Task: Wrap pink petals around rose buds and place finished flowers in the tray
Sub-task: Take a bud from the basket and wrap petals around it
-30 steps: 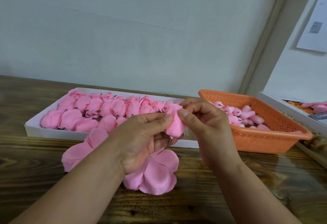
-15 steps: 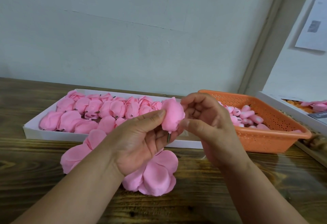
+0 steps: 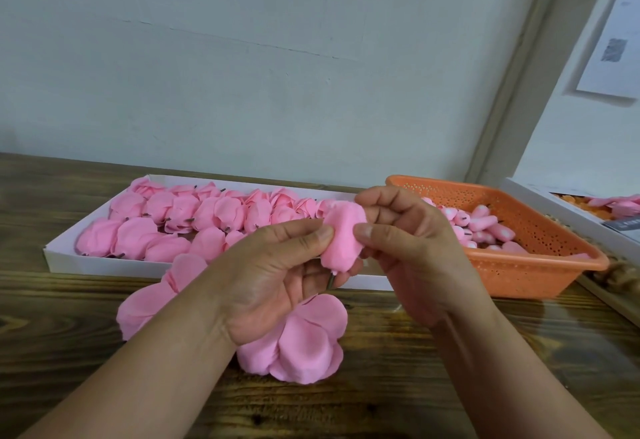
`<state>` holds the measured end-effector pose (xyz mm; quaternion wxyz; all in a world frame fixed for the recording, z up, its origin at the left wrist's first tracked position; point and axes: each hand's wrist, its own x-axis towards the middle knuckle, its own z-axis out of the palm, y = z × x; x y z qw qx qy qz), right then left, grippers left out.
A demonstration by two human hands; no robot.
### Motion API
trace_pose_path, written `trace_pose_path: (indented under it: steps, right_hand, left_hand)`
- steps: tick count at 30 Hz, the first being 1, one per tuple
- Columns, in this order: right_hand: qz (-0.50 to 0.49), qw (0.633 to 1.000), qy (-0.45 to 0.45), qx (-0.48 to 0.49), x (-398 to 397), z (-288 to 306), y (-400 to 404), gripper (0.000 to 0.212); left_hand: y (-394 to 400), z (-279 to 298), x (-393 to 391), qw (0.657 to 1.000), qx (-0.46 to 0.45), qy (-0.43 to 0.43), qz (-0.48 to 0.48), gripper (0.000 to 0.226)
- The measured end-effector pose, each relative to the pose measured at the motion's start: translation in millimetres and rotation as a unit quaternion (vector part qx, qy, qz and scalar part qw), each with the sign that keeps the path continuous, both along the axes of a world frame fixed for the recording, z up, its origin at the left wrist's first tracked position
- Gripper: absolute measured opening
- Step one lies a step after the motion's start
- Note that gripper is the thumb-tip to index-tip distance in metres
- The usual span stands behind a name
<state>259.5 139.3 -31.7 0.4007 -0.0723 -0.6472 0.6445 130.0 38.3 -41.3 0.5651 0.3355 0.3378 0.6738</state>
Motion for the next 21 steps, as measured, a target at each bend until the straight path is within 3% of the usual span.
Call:
trace_pose_path:
  steps: [5, 13, 21]
  right_hand:
    - [-0.020, 0.999, -0.025, 0.037, 3, 4, -3, 0.023]
    - [-0.131, 0.977, -0.095, 0.141, 2, 4, -7, 0.025]
    - [-0.170, 0.967, -0.117, 0.148, -1, 3, -10, 0.025]
  left_hand:
    - [0, 0, 0, 0.998, -0.008, 0.049, 0.034, 0.028]
    - [1, 0, 1, 0.994, -0.017, 0.095, 0.058, 0.023]
    - [1, -1, 3, 0.994, -0.014, 0.102, 0.049, 0.027]
